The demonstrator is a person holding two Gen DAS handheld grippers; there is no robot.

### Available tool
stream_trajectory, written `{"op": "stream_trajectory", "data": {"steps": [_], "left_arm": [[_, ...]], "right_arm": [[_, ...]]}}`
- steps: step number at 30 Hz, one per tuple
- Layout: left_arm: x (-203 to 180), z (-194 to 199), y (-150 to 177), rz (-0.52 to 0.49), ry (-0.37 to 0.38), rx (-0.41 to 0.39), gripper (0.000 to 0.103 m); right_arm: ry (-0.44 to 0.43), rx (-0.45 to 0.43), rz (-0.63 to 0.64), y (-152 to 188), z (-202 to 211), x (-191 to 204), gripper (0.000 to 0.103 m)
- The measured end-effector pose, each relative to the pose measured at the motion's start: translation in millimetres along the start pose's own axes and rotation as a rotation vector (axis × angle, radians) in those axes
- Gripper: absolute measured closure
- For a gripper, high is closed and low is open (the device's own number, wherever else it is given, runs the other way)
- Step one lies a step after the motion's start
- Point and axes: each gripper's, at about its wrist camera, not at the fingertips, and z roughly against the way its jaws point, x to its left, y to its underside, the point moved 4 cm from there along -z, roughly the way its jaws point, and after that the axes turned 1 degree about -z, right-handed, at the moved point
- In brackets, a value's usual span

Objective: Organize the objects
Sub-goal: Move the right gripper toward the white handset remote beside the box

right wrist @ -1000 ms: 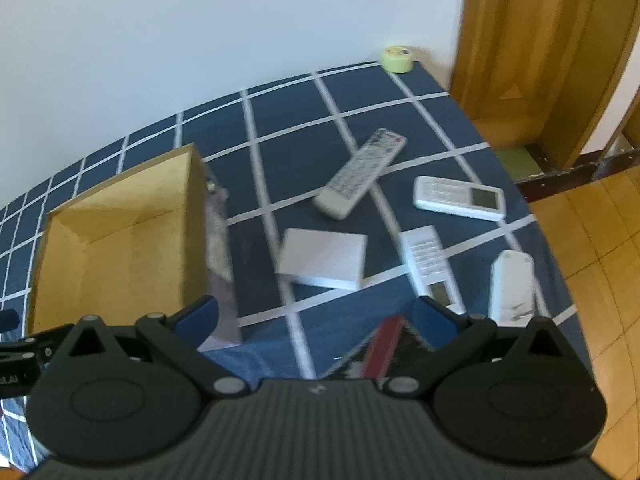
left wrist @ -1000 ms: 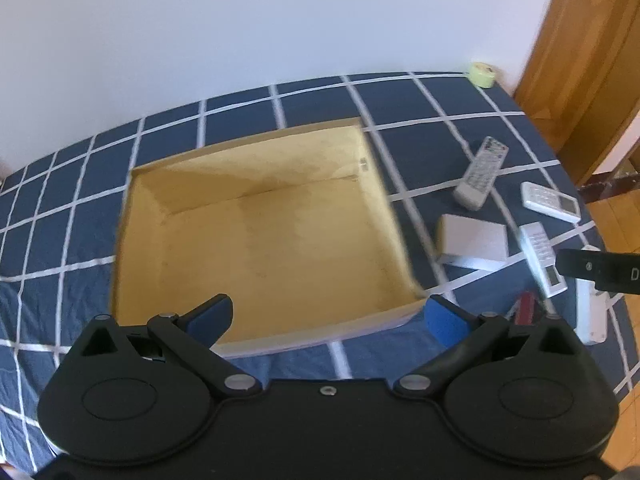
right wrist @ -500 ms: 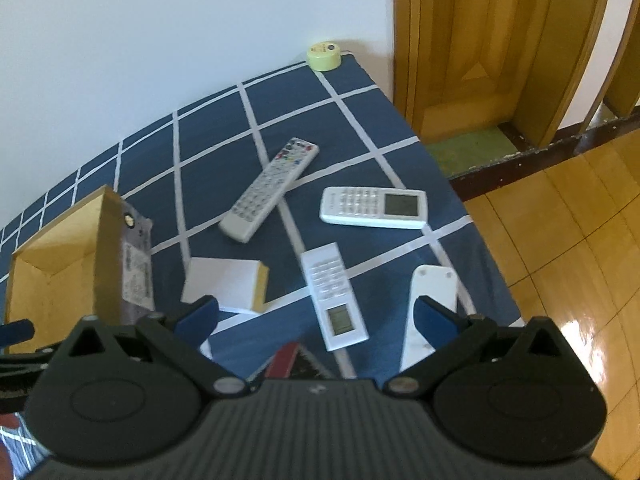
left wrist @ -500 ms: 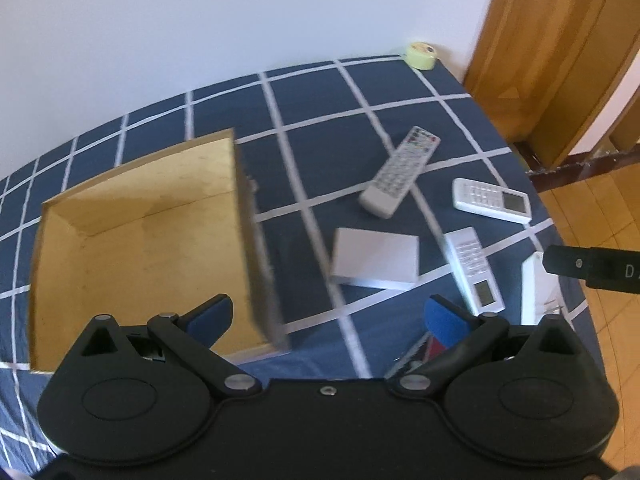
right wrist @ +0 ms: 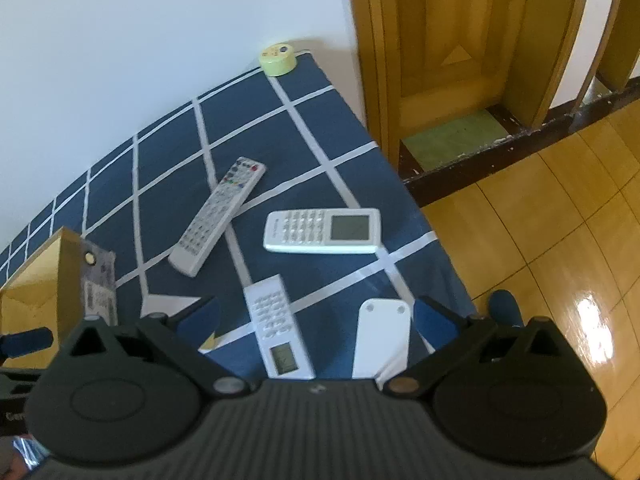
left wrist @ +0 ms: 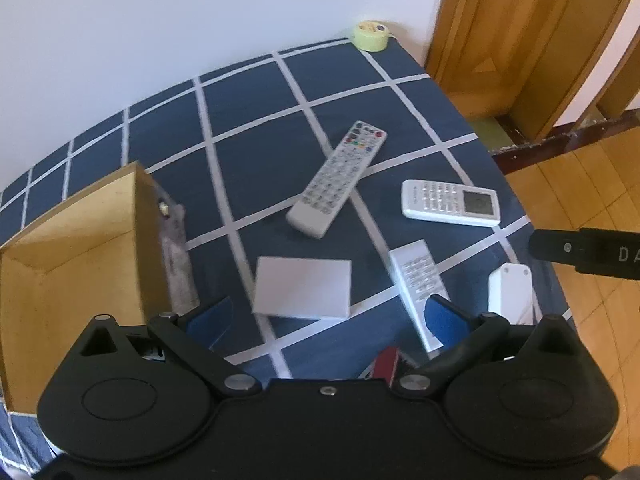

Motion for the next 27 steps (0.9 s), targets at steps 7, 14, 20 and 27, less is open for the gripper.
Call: {"op": "stream_trajectory", "data": {"steps": [7, 14, 20, 27], "left_arm": [[-20.5, -32.1, -23.8, -0.068, 0.008, 0.044, 0.0], [-36.7, -73.8, -51.2, -0.112, 0.047, 0.096, 0.0], [-44.2, -110.6, -71.7, -0.102, 0.092, 0.137, 0.0], [-58.6, -149.1, -83.8, -0.113, 0.118, 0.19, 0.0]], "right_arm": [[-0.01, 0.037, -0.049, -21.5, -24.6, -15.8, 0.0], [-0.01, 0.085, -0.06, -47.2, -61.3, -18.8, 0.0], [-0.01, 0.143, -0.067, -63.2, -99.4, -19.7, 0.001], [-0.006, 0.199, -0.069, -73.4, -138.7, -22.1, 0.007]]}}
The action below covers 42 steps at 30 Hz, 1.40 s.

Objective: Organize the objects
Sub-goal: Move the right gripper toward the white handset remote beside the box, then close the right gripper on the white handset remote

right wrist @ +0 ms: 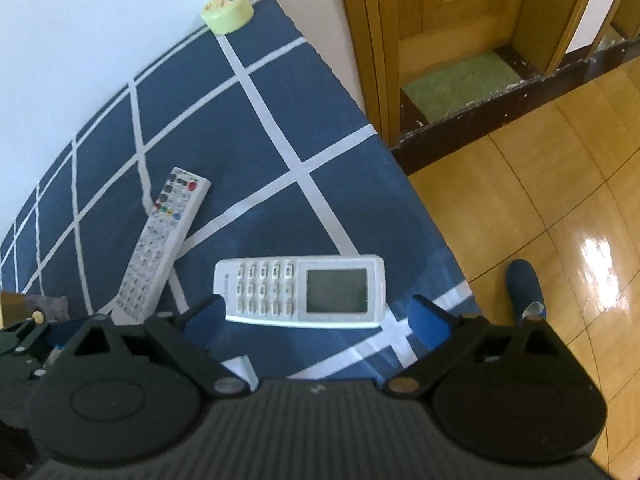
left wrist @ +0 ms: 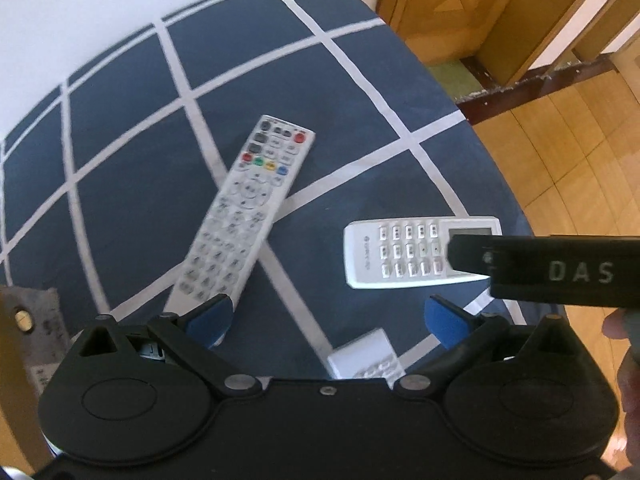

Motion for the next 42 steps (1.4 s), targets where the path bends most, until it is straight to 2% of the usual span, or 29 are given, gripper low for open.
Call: {"op": "stream_trajectory", "data": {"steps": [9, 25, 35, 42], "left_arm": [[-8.8, -28.6, -12.0, 0.014, 0.053, 0.044, 0.0], [-22.7, -49.8, -20.7, -0.004, 0.107, 0.067, 0.002], [-25.0, -58.6, -24.5, 0.014, 0.146, 0.091, 0.025], [-25.8, -60.4, -23.7, 0.024, 0.16, 0.095, 0.026]], "right_arm": [[0.004, 0.058, -0.004, -9.9, -28.5, -5.8, 0.015], [0.012, 0.092, 0.009, -15.2, -47.2, -10.2, 0.025], [-0.024, 0.096, 0.01, -15.3, -48.6, -13.5, 0.029], [-0.034, 0.105, 0.011, -16.2, -49.3, -13.8, 0.029]]}}
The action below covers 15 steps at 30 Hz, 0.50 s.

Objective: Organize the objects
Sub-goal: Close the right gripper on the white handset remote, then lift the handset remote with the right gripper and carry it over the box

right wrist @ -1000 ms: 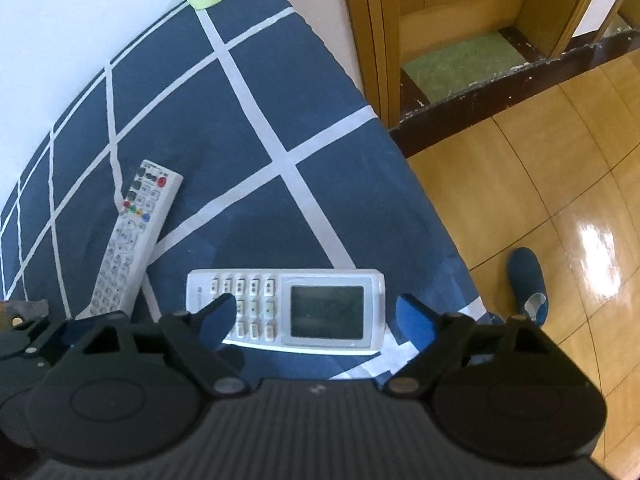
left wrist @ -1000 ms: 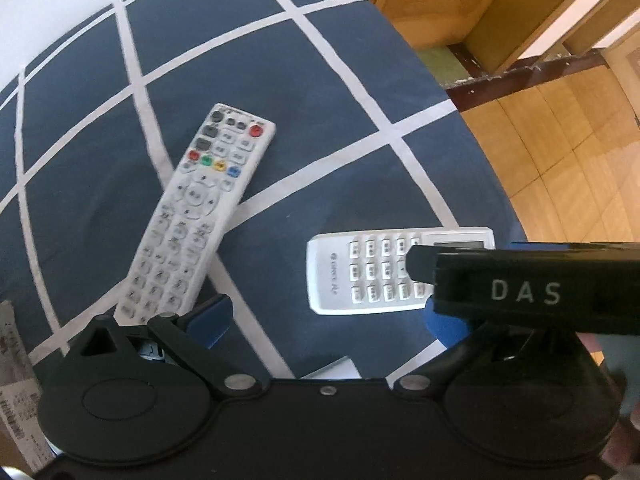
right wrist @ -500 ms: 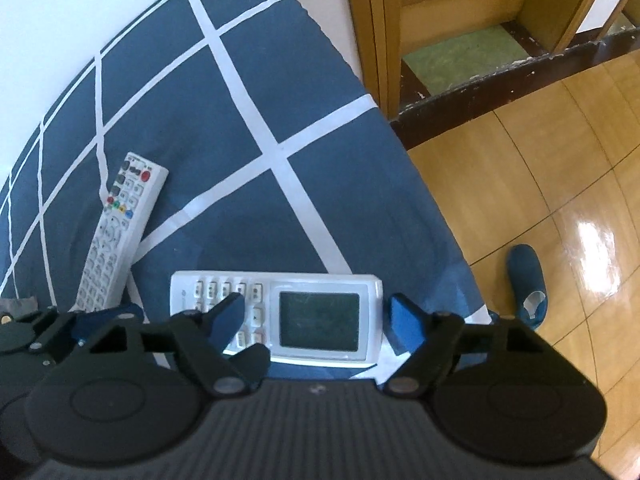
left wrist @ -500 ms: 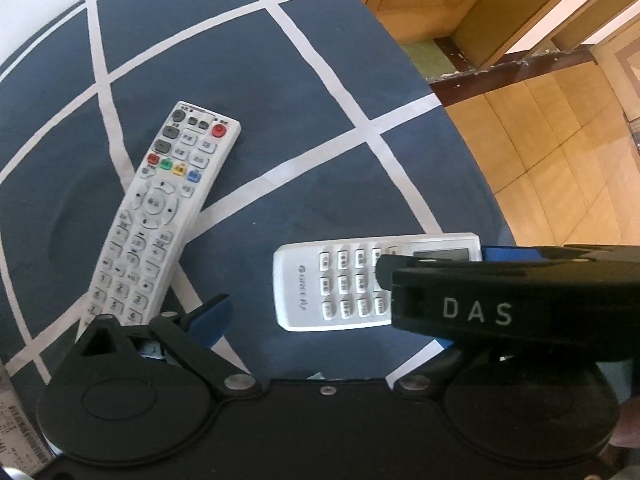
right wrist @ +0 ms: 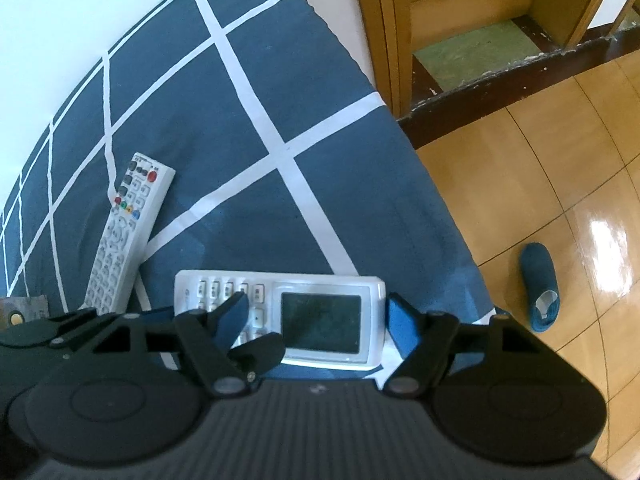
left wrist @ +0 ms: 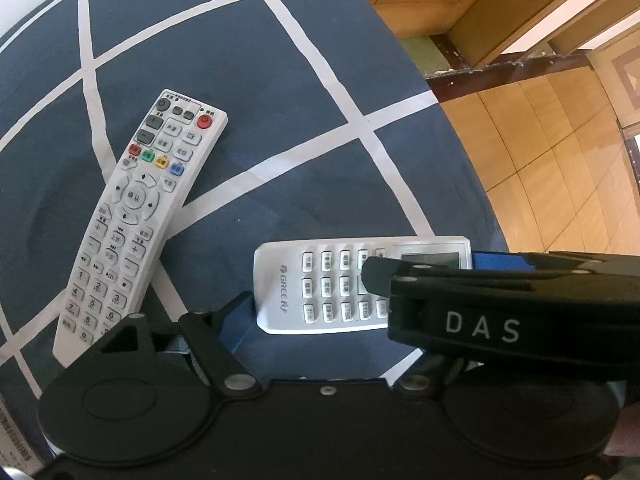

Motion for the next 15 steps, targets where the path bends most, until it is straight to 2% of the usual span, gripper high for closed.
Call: {"op": "stream_trajectory", "data": {"steps": [15], "left_arm": [[3.6, 24.1, 11.0, 0.01, -0.029, -0.035, 0.028]], "right_arm": [[-0.019, -0.028, 0.034, 5.5, 16.5, 12.5, 0.03]]}}
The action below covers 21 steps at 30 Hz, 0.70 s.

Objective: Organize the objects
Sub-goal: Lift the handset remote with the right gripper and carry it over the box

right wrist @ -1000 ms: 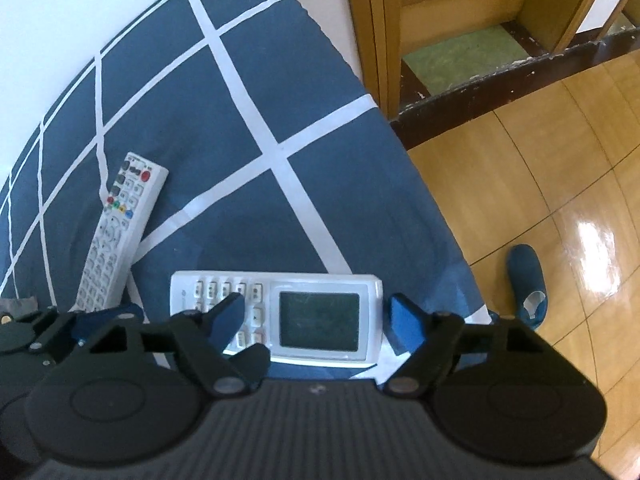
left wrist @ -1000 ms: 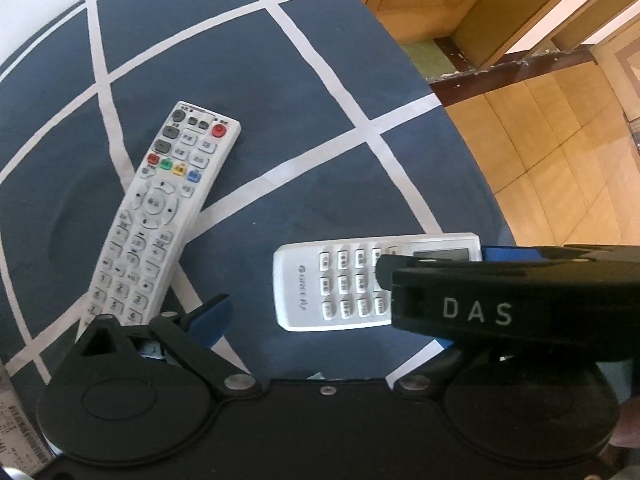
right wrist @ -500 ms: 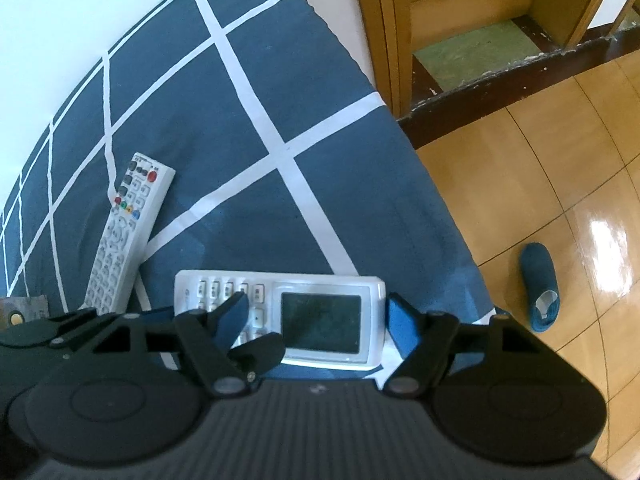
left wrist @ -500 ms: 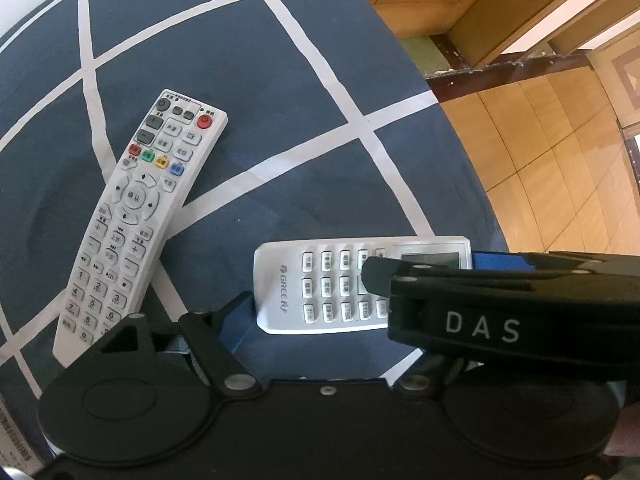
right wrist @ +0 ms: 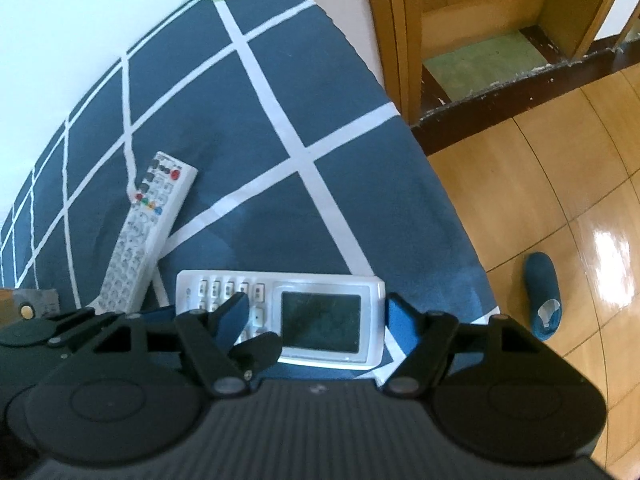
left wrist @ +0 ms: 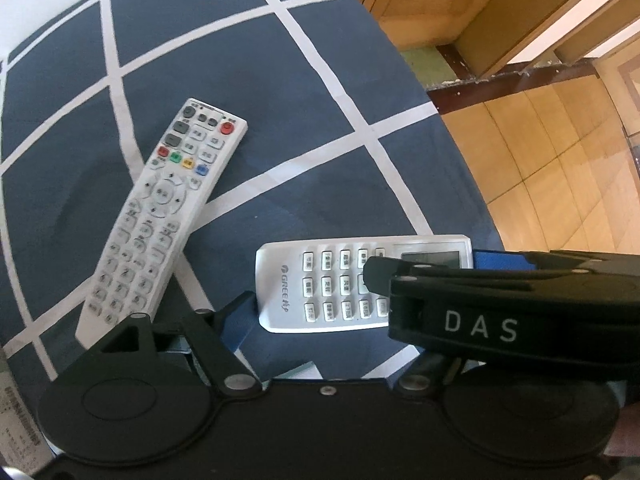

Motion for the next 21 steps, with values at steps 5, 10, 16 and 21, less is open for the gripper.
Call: {"op": "stream_trajectory", "data": {"steps": [5, 10, 16, 21], "left_arm": [[1.0, 15.6, 6.3, 0.007, -0.018, -0.028, 0.028], [0.8, 35.6, 13.8, 0.02, -0.038, -0.067, 0.028], [0.7, 58.1, 30.7, 0.039, -0.056, -0.112, 0.028], [4.0, 81.2, 52.2, 0.059, -0.066, -0.144, 0.028]], "right_arm": [[-0.015, -0.022, 0.017, 4.3, 13.8, 10.6, 0.03], [-0.034, -0.053, 0.048, 13.0, 31.1, 23.1, 0.03], [-0.052, -0.086, 0.086, 29.9, 52.9, 39.4, 0.03], [-0.062, -0.106, 0.118, 49.2, 70.6, 52.4, 0.03]]}}
